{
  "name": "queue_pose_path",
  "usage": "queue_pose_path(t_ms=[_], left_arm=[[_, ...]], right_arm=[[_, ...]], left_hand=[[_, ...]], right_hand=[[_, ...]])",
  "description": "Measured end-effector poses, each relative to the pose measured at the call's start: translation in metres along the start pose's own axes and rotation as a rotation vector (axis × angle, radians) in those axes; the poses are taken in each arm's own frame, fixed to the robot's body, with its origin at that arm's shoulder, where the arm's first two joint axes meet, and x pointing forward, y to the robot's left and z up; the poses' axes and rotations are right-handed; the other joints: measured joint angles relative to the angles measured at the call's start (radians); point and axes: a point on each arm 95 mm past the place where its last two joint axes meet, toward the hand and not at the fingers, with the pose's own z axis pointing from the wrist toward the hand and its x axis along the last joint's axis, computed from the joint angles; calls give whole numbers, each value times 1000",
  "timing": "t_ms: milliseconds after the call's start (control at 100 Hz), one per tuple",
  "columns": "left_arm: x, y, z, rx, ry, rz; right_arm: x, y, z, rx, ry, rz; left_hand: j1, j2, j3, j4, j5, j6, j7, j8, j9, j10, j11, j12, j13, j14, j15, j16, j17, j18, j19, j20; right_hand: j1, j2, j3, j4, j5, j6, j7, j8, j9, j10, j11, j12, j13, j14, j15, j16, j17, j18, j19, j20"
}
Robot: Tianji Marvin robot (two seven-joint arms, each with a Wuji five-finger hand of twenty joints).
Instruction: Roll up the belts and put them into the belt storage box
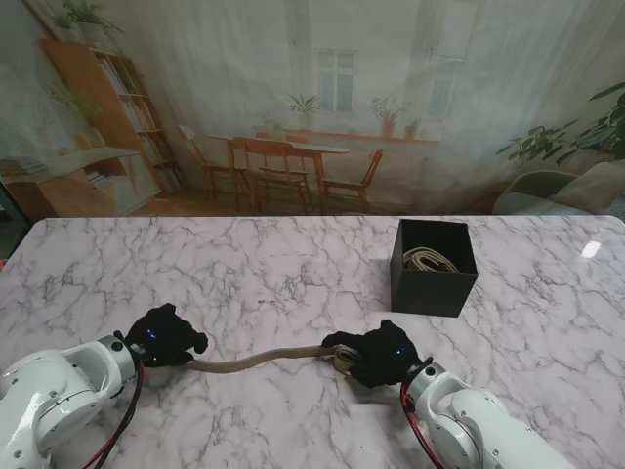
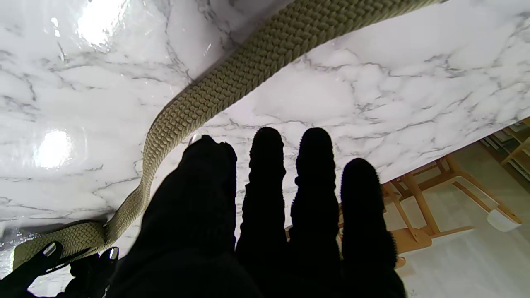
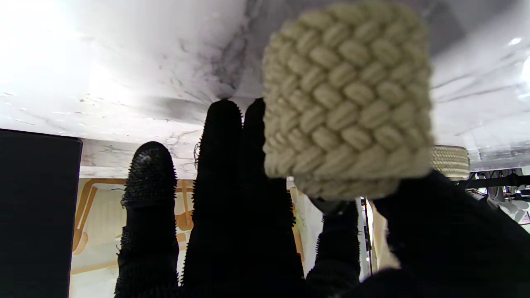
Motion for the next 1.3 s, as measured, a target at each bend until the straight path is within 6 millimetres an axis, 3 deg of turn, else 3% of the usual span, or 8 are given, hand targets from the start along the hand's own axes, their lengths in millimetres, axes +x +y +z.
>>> queue_pose_path(t_ms=[190,320,440,500,630,870,1160,1300], left_arm=[[-2,-2,-8,39,-12,8],[-2,-5,-13,86,-16,13],[0,-9,-19,127,-8,48],[2,-12,-22,145,0,57],[6,-23,-24,191,31,44],[8,-45,-18,250,87,55],[11,-50,-17,256,94,58],[10,-49,-18,252,88,60]], right_arm=[[0,1,1,5,27,13],[0,1,2,3,34,28],[-1,2,3,14,33,36],[-1,3,4,20,35,37],[0,4,5,35,55,42],[0,14,6,138,103,70],[-3,23,0,238,140,127],[-3,25,-2,270,145,159]], left_hand=[[-1,5,-12,0,0,2,-15,0,-14,2,24,-28,0,5,0,-9,-3,0,-6,0],[-85,23,-52,0,0,11,-53,11,-96,26,36,-216,-43,19,-65,-55,-57,6,-59,-1],[-166,108,-90,0,0,11,-111,29,-187,34,-55,-316,-115,22,-159,-140,-123,29,-166,-35],[-182,134,-105,0,0,11,-132,38,-230,40,-103,-356,-154,23,-199,-184,-140,33,-197,-48],[-185,139,-104,0,0,11,-155,41,-267,41,-139,-401,-192,23,-239,-233,-156,39,-230,-50],[-220,149,-106,0,0,11,-169,43,-267,41,-140,-413,-201,22,-249,-248,-176,40,-256,-62],[-221,149,-106,0,0,9,-176,52,-267,40,-141,-413,-201,22,-249,-258,-181,51,-269,-63],[-221,149,-106,0,0,8,-176,53,-267,41,-141,-413,-201,22,-249,-258,-181,51,-269,-63]], right_hand=[[39,40,-7,0,271,-112,65,-7,4,41,0,2,5,32,1,0,-10,9,-2,0],[49,41,-14,-2,429,-126,93,2,15,50,-4,4,9,38,3,1,-28,11,-21,0],[46,29,-16,-70,438,-54,189,-174,42,50,-56,-17,10,38,5,15,-13,-8,-20,0],[-19,29,-12,-68,465,29,190,-162,63,31,-77,-26,11,28,5,17,0,-29,-10,0],[-160,70,-15,39,509,168,99,44,97,-5,-116,-69,13,-14,5,17,10,-63,5,-26],[-211,93,-38,79,433,301,-11,75,34,-13,-259,-205,-72,-43,1,-46,-40,-90,-8,-46],[-210,-68,388,153,280,347,-103,82,-112,12,-424,-281,-223,-47,-46,-103,-167,-92,-87,-50],[-276,-28,439,358,225,457,-170,89,-161,6,-482,-304,-280,-62,-121,-161,-214,-92,-115,-59]])
